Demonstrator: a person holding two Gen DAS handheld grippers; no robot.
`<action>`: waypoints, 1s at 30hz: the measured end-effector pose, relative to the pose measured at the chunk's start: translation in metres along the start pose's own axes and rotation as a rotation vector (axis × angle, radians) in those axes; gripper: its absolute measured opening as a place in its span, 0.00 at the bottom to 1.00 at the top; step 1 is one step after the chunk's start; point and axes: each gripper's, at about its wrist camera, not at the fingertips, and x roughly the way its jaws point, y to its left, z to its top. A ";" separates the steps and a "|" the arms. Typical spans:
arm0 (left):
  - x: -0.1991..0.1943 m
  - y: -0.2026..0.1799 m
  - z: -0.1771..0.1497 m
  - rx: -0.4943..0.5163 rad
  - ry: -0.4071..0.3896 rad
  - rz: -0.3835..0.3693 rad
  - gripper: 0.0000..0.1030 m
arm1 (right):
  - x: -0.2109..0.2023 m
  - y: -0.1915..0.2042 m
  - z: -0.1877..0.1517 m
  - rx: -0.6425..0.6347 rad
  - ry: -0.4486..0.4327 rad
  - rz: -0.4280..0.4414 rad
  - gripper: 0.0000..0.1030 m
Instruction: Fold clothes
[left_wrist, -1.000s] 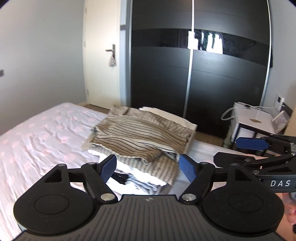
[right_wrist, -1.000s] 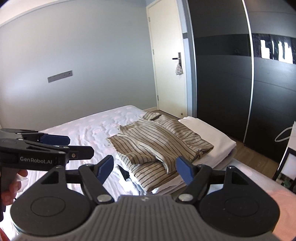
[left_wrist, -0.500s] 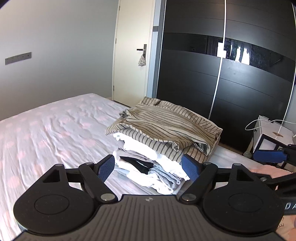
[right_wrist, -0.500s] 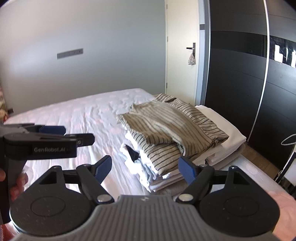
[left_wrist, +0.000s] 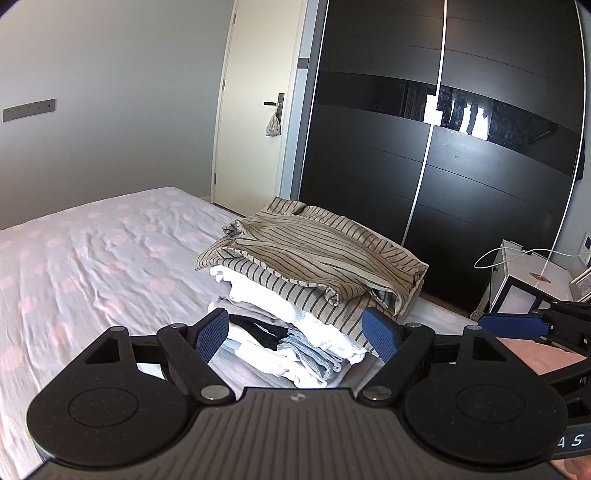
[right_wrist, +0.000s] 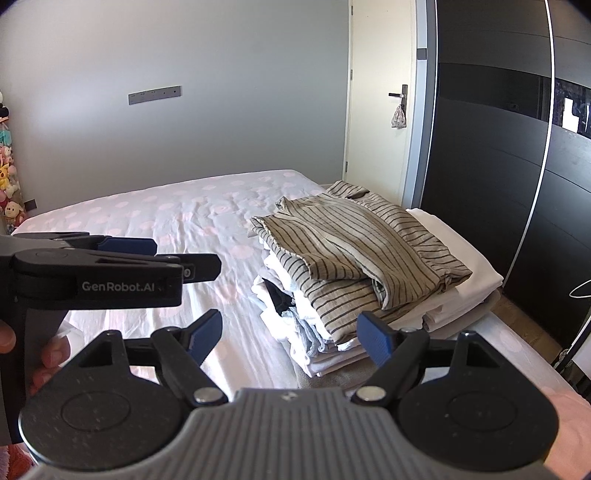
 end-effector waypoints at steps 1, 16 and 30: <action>0.000 0.000 0.000 0.000 0.000 0.002 0.77 | -0.001 0.000 0.000 -0.001 0.000 0.001 0.80; 0.000 -0.008 -0.001 0.010 0.002 -0.015 0.77 | -0.001 0.002 0.000 -0.006 -0.006 0.007 0.82; -0.001 -0.012 -0.003 0.025 -0.001 -0.016 0.77 | 0.000 0.003 -0.001 -0.008 -0.007 0.006 0.82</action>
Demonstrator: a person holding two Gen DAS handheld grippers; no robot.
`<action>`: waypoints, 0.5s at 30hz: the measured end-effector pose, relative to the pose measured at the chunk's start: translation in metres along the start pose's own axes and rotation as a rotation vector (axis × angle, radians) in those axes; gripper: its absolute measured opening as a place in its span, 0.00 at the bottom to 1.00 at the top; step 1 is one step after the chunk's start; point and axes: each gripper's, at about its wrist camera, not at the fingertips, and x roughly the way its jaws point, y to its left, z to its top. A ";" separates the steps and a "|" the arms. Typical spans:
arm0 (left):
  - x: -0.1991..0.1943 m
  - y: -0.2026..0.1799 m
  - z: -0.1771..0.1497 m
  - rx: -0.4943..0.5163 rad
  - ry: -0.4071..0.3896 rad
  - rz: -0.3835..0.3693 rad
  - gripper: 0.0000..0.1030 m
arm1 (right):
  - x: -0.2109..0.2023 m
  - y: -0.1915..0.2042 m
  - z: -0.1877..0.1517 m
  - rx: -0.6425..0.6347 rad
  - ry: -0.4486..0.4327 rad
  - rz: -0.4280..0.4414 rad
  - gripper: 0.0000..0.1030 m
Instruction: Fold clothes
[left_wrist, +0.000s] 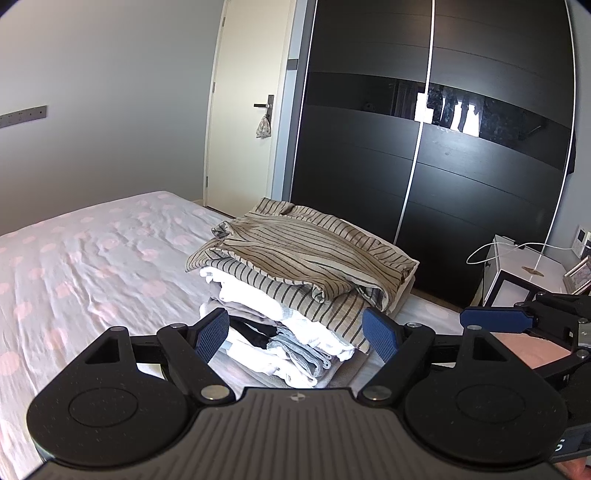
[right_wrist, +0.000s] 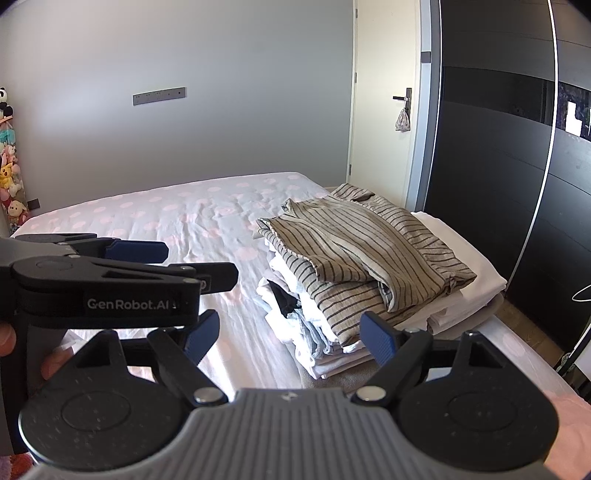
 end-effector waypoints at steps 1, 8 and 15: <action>0.000 0.000 0.000 0.000 0.001 -0.001 0.77 | 0.000 0.000 0.000 -0.001 0.000 -0.001 0.82; 0.002 -0.001 -0.001 -0.004 0.014 -0.013 0.77 | 0.000 0.001 -0.001 -0.004 0.001 0.002 0.83; 0.001 0.002 -0.002 -0.007 0.014 -0.007 0.77 | 0.002 0.003 -0.001 -0.011 0.004 0.011 0.83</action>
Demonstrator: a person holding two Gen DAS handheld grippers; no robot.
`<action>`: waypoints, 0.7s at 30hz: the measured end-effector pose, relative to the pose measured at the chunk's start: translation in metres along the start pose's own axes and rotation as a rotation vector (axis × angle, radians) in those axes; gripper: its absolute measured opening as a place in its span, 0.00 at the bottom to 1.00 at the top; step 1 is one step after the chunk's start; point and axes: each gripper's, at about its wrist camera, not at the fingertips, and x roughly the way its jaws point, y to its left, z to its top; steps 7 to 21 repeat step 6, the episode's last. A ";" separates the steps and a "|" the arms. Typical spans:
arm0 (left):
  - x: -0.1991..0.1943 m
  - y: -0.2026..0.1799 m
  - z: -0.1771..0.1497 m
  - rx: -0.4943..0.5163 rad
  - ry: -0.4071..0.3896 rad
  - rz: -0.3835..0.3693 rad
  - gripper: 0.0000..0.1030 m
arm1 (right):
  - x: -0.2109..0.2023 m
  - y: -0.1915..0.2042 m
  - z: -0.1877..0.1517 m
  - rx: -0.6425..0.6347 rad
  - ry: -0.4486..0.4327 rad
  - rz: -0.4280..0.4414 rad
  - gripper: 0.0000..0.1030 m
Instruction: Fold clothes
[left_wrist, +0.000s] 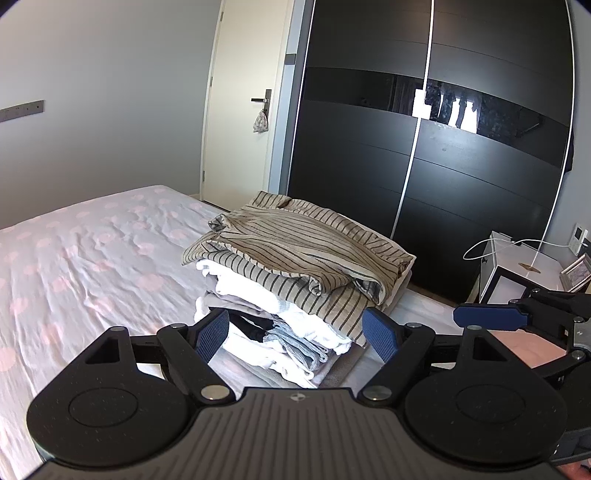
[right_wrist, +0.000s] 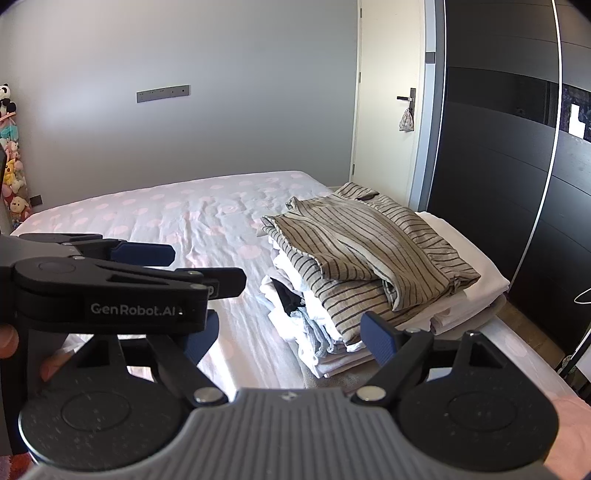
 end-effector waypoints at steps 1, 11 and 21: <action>0.000 0.000 0.000 0.000 -0.001 0.000 0.77 | 0.000 0.000 0.000 -0.001 0.000 0.001 0.83; -0.001 0.000 -0.001 0.004 0.000 -0.001 0.77 | 0.001 0.001 -0.001 -0.003 0.001 0.003 0.83; -0.001 0.000 -0.001 0.004 0.000 -0.001 0.77 | 0.001 0.001 -0.001 -0.003 0.001 0.003 0.83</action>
